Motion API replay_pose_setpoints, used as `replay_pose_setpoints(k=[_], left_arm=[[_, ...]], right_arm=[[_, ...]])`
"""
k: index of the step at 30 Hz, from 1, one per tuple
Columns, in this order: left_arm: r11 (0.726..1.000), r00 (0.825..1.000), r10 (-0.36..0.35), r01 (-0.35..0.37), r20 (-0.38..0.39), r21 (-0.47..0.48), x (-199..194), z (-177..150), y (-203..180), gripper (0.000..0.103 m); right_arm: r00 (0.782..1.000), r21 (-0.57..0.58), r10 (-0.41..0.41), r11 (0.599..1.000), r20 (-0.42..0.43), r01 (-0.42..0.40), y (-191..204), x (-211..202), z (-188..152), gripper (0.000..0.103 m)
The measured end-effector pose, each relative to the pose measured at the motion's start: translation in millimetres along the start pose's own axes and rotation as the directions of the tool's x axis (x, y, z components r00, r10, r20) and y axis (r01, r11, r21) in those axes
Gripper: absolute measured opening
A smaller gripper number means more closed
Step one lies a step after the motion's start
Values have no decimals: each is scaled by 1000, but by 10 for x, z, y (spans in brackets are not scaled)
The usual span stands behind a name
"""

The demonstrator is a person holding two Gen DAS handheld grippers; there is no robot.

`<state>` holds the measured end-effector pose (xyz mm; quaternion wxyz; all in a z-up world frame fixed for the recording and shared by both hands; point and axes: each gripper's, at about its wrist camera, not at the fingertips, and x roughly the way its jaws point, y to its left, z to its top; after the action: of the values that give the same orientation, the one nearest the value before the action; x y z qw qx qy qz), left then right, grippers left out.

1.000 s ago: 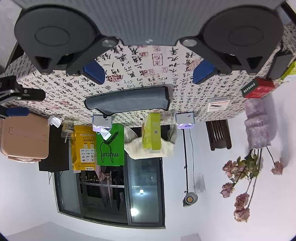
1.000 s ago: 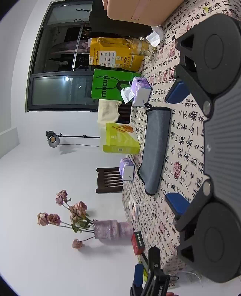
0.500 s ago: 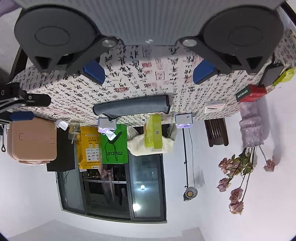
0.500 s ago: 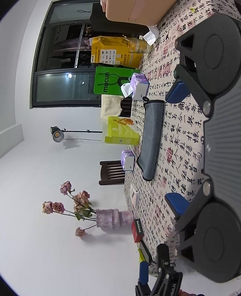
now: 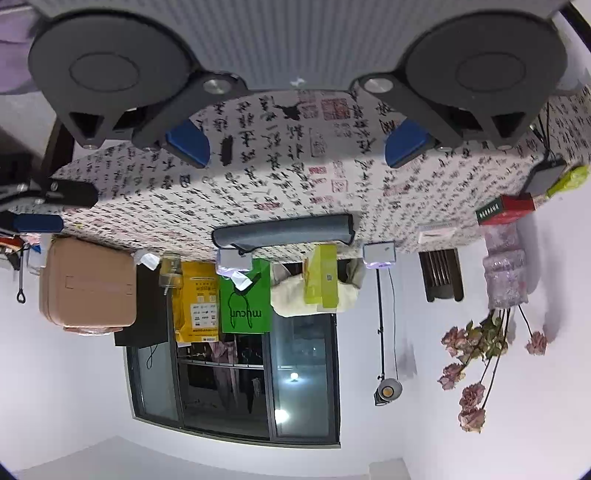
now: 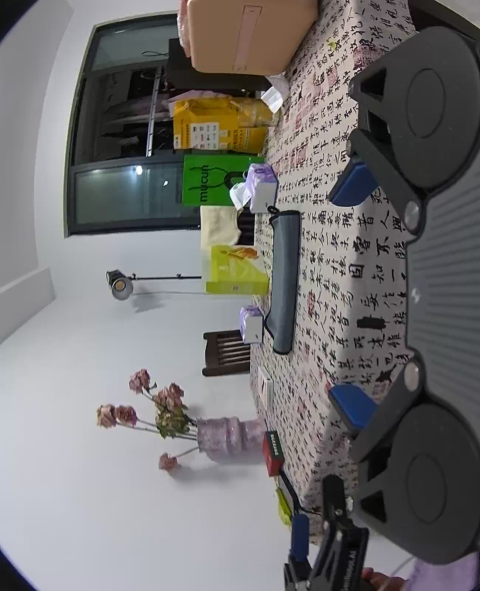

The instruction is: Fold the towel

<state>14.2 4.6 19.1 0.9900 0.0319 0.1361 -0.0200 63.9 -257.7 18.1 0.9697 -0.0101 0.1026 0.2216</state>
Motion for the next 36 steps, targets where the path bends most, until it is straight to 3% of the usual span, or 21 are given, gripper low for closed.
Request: replay_pose_setpoints(k=[10,36], left_arm=[[1000,1000,-25,25,-14,-6,-66,-61,-26,103],[999,999,-32,32,-11,5,-57,-56,-60,103]], right_arm=[[998,-36,59,998,3,-59,239,-165,-106,103],[998,-7,55,998,10,-55,223,-146,-122,103]])
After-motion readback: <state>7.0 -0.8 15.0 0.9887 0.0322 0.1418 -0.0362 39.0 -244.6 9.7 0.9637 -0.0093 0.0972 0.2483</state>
